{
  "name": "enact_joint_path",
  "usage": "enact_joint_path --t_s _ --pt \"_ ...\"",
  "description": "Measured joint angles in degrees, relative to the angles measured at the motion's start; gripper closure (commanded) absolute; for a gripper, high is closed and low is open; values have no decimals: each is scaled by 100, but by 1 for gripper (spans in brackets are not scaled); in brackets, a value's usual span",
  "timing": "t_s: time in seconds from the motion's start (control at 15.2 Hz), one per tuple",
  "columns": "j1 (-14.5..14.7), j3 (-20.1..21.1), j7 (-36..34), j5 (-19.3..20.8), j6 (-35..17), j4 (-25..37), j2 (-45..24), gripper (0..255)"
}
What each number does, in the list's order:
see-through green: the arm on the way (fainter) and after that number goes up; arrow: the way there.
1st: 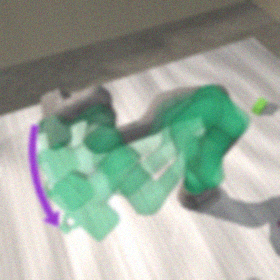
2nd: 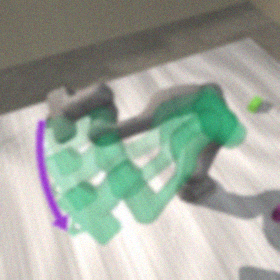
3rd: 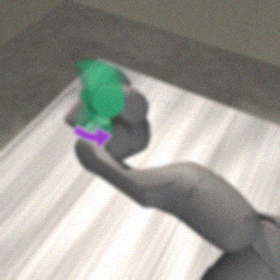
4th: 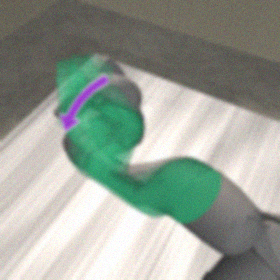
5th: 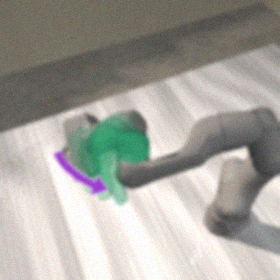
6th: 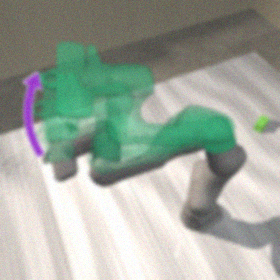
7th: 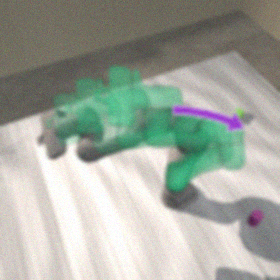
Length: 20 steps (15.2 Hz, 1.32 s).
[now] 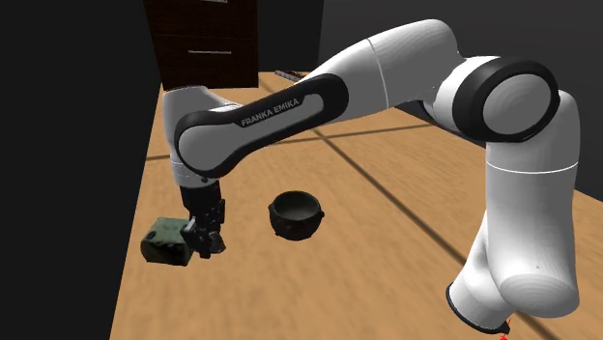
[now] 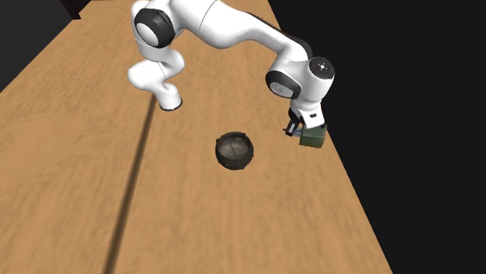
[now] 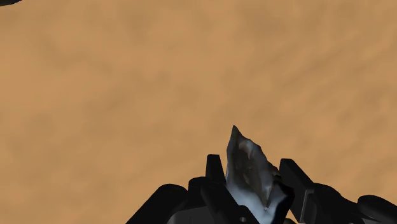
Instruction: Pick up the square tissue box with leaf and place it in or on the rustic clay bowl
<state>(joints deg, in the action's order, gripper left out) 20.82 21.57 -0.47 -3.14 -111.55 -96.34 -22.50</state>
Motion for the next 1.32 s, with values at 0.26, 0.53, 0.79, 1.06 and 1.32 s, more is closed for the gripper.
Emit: enact_joint_path --t_s 0.26,0.53,0.79,1.06,1.32 --pt "-22 15 -7 -36 245 126 124 255" --pt "-27 25 -29 -51 533 357 186 255" --pt "-26 37 -59 -66 800 571 246 255" --pt "-29 49 -89 -85 1081 789 315 255" --pt "-17 54 -128 -78 1396 1115 305 255"
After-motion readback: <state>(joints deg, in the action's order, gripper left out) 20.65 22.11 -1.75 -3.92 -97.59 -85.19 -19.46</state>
